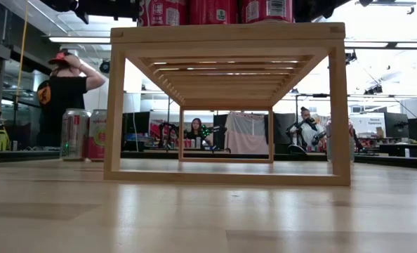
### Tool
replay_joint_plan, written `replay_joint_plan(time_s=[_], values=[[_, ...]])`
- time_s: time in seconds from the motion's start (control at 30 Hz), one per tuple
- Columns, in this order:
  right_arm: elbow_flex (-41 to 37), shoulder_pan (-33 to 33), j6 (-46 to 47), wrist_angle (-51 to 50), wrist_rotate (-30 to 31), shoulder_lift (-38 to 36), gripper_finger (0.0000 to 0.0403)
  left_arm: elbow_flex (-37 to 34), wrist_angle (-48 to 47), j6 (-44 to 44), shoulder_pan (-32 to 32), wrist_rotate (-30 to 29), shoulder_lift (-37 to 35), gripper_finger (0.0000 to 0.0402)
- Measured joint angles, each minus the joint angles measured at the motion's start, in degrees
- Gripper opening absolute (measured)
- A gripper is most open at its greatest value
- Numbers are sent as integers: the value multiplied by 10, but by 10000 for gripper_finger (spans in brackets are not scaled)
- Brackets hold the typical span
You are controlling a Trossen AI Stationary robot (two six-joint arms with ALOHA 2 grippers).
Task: Place canned beverage on shelf
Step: Put the top green soda can on the shelf aligned with the other green soda can
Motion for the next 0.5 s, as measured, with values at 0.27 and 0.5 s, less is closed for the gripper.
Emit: replay_joint_plan(time_s=[0.27, 0.5], values=[[0, 0, -30, -1, -23, -15, 394, 0, -20, 0, 0, 0, 0, 259], [0, -1, -65, -28, -24, -78, 394, 0, -19, 0, 0, 0, 0, 259]])
